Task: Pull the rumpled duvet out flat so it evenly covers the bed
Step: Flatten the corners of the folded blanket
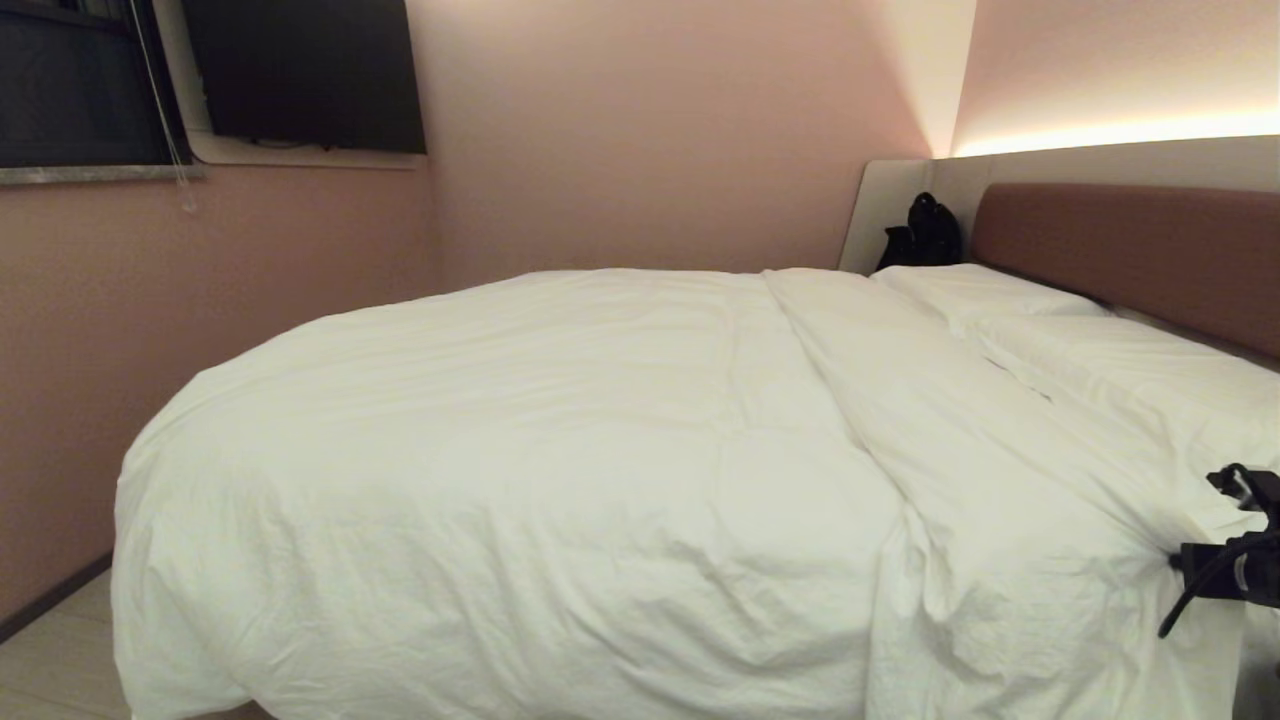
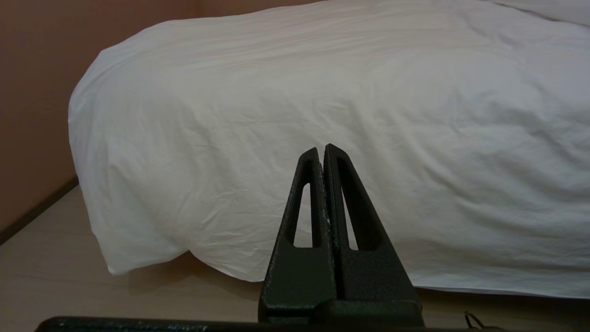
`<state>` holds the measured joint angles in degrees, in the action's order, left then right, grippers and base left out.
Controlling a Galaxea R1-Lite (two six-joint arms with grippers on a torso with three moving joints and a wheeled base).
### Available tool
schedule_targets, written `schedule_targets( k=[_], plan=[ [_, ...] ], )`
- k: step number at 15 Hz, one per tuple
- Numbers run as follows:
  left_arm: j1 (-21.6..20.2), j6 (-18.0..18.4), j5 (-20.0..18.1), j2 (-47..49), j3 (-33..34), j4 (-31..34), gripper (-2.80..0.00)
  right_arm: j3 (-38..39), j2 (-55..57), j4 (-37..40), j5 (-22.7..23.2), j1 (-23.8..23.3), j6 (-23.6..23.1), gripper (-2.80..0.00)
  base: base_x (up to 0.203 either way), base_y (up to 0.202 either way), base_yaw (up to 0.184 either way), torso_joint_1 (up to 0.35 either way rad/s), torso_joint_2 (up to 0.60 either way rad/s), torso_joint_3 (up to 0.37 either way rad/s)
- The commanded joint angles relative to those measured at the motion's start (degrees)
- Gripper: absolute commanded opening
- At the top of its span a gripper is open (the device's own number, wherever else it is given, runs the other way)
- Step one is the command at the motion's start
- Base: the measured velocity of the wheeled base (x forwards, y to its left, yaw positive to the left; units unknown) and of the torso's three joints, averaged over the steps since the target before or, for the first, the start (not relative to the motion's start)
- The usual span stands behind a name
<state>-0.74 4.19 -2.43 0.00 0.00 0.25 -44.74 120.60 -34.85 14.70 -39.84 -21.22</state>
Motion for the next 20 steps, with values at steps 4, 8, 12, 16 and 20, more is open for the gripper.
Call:
schedule_targets(
  k=[4,8,12,16,20],
  plan=[
    [-0.05,0.03,-0.04,0.09,0.0,0.01,-2.8,0.0,4.21,-4.44,-2.75,-0.94,-0.61,-2.8,0.0,0.0,0.0,0.0,0.0,0.0],
    [-0.05,0.03,-0.04,0.09,0.0,0.01,-2.8,0.44,4.38,-4.44,-2.13,-0.85,-0.49,-2.8,0.0,0.0,0.0,0.0,0.0,0.0],
    [-0.05,0.03,-0.04,0.09,0.0,0.01,-2.8,1.07,4.01,-4.31,-2.0,-0.5,-0.58,0.0,0.0,0.0,0.0,0.0,0.0,0.0],
    [-0.05,0.03,-0.04,0.09,0.0,0.01,-2.8,2.99,2.62,-4.35,-0.02,-0.41,-0.58,0.0,0.0,0.0,0.0,0.0,0.0,0.0],
    [-0.05,0.03,-0.04,0.09,0.0,0.01,-2.8,7.24,-2.9,-4.38,2.73,-0.39,-0.55,0.0,0.0,0.0,0.0,0.0,0.0,0.0]
  ],
)
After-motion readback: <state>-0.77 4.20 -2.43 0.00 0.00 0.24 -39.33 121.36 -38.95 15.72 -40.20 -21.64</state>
